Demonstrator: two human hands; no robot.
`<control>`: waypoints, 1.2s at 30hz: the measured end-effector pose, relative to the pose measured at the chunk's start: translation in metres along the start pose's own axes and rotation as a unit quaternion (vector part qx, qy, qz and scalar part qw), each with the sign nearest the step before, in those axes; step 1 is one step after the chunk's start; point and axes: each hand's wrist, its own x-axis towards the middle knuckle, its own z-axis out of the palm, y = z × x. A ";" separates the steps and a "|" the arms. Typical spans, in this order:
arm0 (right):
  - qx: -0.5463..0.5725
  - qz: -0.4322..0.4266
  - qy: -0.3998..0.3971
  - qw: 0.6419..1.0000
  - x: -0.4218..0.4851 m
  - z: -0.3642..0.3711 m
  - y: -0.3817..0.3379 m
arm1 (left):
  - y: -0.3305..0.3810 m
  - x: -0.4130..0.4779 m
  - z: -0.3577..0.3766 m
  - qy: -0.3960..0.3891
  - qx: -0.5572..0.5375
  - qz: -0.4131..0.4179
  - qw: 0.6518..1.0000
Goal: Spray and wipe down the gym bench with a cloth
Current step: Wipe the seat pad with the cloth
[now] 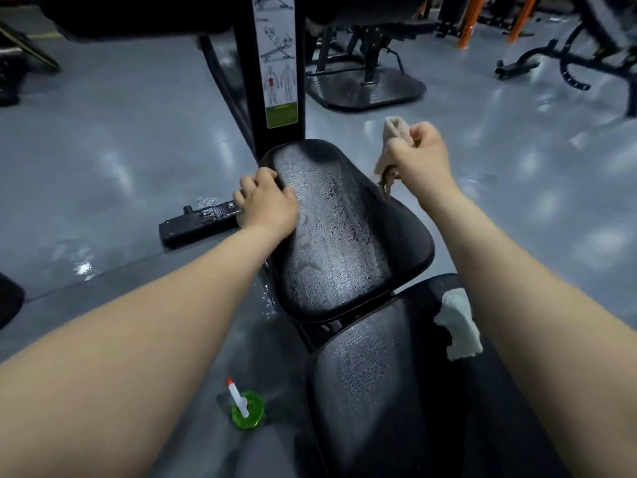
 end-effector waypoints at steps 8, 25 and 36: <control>-0.269 -0.114 -0.165 0.942 0.014 0.038 0.036 | -0.014 -0.002 0.028 0.055 -0.008 0.007 0.998; -0.172 -0.215 -0.226 0.934 0.063 0.079 0.033 | -0.024 0.002 0.038 0.112 -0.029 0.048 0.992; -0.250 -0.295 -0.237 0.891 0.031 0.072 0.041 | -0.025 0.002 0.038 0.109 -0.040 0.047 0.992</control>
